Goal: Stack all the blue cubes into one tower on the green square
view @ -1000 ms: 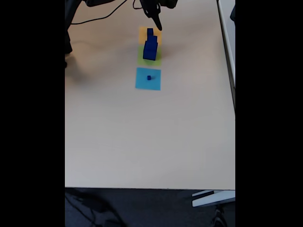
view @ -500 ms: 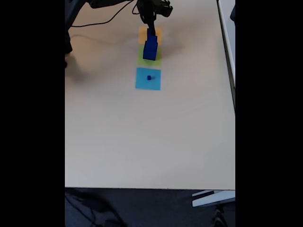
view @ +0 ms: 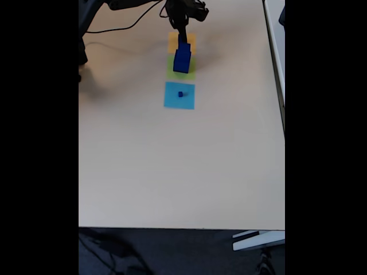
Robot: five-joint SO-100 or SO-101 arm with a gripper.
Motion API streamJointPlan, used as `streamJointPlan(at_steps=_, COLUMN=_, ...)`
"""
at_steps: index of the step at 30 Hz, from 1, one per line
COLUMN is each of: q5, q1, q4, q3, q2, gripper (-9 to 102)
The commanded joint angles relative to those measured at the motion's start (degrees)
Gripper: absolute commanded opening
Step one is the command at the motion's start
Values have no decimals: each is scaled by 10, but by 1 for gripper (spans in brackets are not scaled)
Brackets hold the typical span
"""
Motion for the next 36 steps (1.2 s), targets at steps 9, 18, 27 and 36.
streamJointPlan(at_steps=9, q5=2, q1=10, q4=2, q3=3, q2=-3, gripper=26)
streamJointPlan(at_steps=18, q5=8, q1=12, q4=2, q3=7, q2=0, gripper=12)
streamJointPlan(at_steps=27, q5=-1, q1=18, q4=4, q3=11, q2=9, gripper=5)
streamJointPlan(at_steps=36, q5=-28, q1=29, q4=34, q3=-14, q2=45, gripper=1)
